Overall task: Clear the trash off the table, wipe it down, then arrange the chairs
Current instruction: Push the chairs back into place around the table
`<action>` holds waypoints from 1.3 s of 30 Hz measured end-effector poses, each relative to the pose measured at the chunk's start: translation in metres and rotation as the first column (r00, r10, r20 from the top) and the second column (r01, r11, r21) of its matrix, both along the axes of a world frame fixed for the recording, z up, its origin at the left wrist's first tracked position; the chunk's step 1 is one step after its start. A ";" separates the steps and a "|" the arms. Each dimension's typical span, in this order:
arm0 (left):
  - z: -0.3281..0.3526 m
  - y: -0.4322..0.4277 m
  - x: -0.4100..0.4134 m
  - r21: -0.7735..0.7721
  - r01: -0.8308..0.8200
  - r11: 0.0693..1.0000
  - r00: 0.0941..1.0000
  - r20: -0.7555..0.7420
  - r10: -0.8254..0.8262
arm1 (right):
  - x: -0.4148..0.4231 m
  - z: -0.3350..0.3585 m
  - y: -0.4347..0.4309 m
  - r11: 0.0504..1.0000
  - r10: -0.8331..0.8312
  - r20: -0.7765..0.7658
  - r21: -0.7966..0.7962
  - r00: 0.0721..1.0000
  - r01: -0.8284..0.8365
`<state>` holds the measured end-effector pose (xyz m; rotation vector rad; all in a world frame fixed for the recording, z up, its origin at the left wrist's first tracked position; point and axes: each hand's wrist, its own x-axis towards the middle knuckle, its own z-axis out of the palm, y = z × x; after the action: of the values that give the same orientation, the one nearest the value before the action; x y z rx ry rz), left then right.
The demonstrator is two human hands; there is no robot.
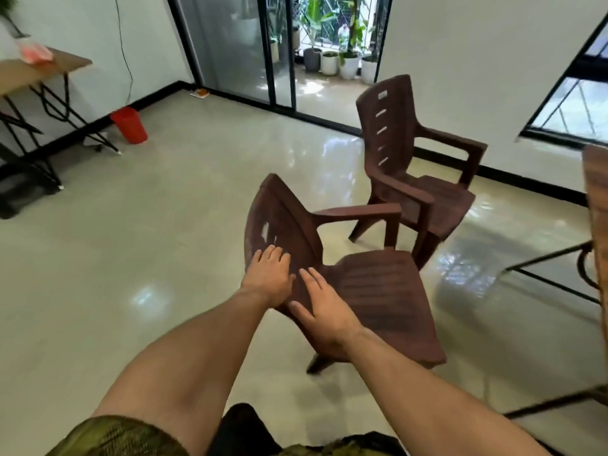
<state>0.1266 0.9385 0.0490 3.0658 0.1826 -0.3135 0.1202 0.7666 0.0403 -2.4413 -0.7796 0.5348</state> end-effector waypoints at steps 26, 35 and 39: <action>-0.024 0.218 0.153 -0.121 0.836 0.535 0.530 -0.070 -0.845 | 0.004 -0.006 0.247 0.502 -0.739 0.259 -0.404 0.622 0.765; -0.022 0.195 0.187 -0.117 0.893 0.436 0.432 -0.059 -0.900 | 0.027 -0.010 0.250 0.330 -0.786 0.378 -0.414 0.490 0.848; -0.020 0.172 0.214 -0.074 0.924 0.374 0.369 -0.078 -0.926 | 0.045 -0.012 0.241 0.278 -0.803 0.398 -0.407 0.443 0.870</action>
<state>0.3408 1.1107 0.0287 2.7161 -1.6184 -0.4877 0.1655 1.0072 0.0281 -2.9481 0.8829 0.1670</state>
